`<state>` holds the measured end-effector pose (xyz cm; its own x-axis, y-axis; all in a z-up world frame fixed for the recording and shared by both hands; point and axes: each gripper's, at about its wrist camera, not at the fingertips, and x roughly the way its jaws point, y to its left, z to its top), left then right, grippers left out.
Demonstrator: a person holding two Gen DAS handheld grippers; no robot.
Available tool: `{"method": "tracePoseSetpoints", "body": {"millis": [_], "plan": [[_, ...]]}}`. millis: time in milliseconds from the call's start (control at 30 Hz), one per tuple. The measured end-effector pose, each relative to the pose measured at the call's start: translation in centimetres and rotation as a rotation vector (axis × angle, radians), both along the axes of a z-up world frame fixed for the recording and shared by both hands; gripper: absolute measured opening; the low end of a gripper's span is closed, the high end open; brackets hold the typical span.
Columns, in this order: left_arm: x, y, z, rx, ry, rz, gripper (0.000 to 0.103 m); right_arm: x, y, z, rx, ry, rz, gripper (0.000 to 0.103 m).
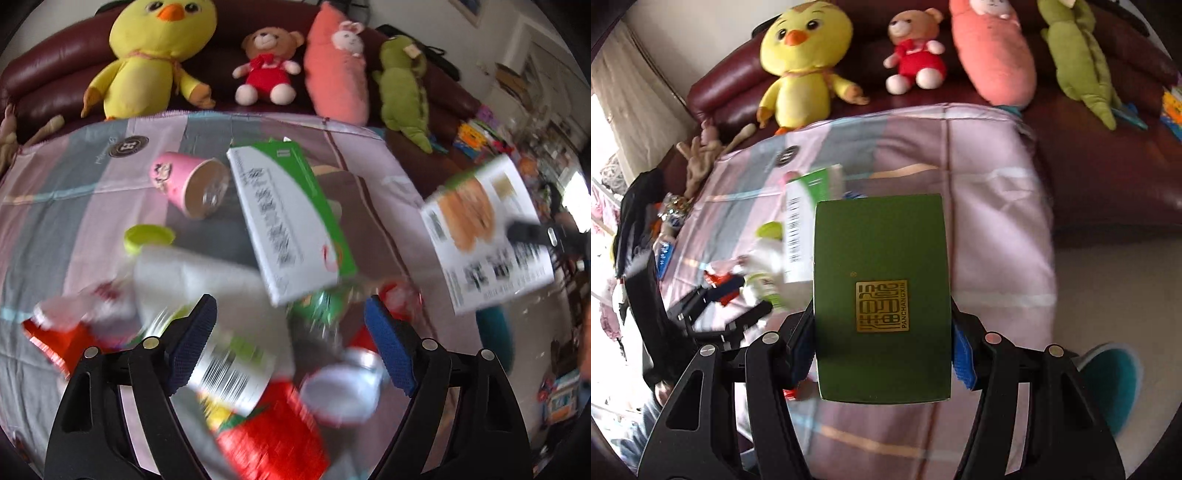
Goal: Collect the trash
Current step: 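Carry both held boxes over the teal trash bin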
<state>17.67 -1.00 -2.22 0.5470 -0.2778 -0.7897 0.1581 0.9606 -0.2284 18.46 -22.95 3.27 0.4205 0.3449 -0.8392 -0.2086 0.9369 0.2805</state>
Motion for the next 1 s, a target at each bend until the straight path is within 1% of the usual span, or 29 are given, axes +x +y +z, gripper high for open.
{"method": "tracePoseSetpoints", "body": {"millis": [67, 100, 167, 300, 367, 400, 433, 467, 500, 567, 600, 667, 767, 867, 933, 1000], "plan": [[2.5, -1.1, -0.2, 0.008, 0.031, 0.049, 0.085, 1.1, -1.5, -0.5, -0.001, -0.005, -0.015, 0.058], [3.2, -1.5, -0.3, 0.016, 0.041, 0.069, 0.087, 1.5, -2.4, -0.8, -0.004, -0.007, -0.021, 0.058], [5.3, -2.6, -0.6, 0.044, 0.065, 0.106, 0.088, 2.3, -3.3, -1.6, -0.004, -0.002, -0.025, 0.058], [8.2, -4.2, -2.1, 0.131, 0.119, 0.167, 0.089, 4.3, -4.9, -3.3, 0.018, 0.027, -0.023, 0.058], [9.0, -4.3, -3.0, 0.154, 0.145, 0.195, 0.089, 5.0, -5.3, -4.0, 0.033, 0.046, -0.022, 0.058], [9.3, -4.0, -3.6, 0.148, 0.163, 0.21, 0.088, 5.4, -5.5, -4.4, 0.037, 0.059, -0.021, 0.058], [9.6, -3.6, -4.2, 0.119, 0.182, 0.211, 0.074, 5.6, -5.5, -4.7, 0.037, 0.069, -0.019, 0.058], [9.7, -3.4, -4.5, 0.1, 0.193, 0.208, 0.074, 5.9, -5.6, -4.9, 0.034, 0.078, -0.011, 0.058], [9.6, -3.1, -4.6, 0.097, 0.185, 0.208, 0.074, 6.0, -5.6, -4.8, 0.031, 0.078, -0.007, 0.058], [9.0, -2.9, -4.1, 0.126, 0.146, 0.209, 0.074, 5.9, -5.9, -4.6, 0.028, 0.069, -0.003, 0.058], [8.8, -2.9, -3.9, 0.127, 0.139, 0.209, 0.074, 5.8, -6.1, -4.5, 0.028, 0.065, -0.005, 0.058], [8.0, -2.9, -3.0, 0.136, 0.115, 0.209, 0.074, 5.4, -6.8, -4.4, 0.037, 0.057, -0.017, 0.058], [6.1, -3.9, -0.6, 0.144, 0.054, 0.187, 0.074, 4.3, -7.9, -3.9, 0.054, 0.041, -0.035, 0.058], [4.2, -6.0, 1.5, 0.137, 0.016, 0.131, 0.074, 2.4, -9.6, -2.9, 0.063, 0.012, -0.057, 0.058], [2.5, -8.9, 3.1, 0.126, -0.018, 0.06, 0.074, 0.6, -11.6, -2.1, 0.069, -0.008, -0.092, 0.058], [1.3, -11.6, 3.8, 0.106, -0.025, -0.008, 0.074, -1.2, -14.2, -1.5, 0.067, -0.027, -0.138, 0.058]]}}
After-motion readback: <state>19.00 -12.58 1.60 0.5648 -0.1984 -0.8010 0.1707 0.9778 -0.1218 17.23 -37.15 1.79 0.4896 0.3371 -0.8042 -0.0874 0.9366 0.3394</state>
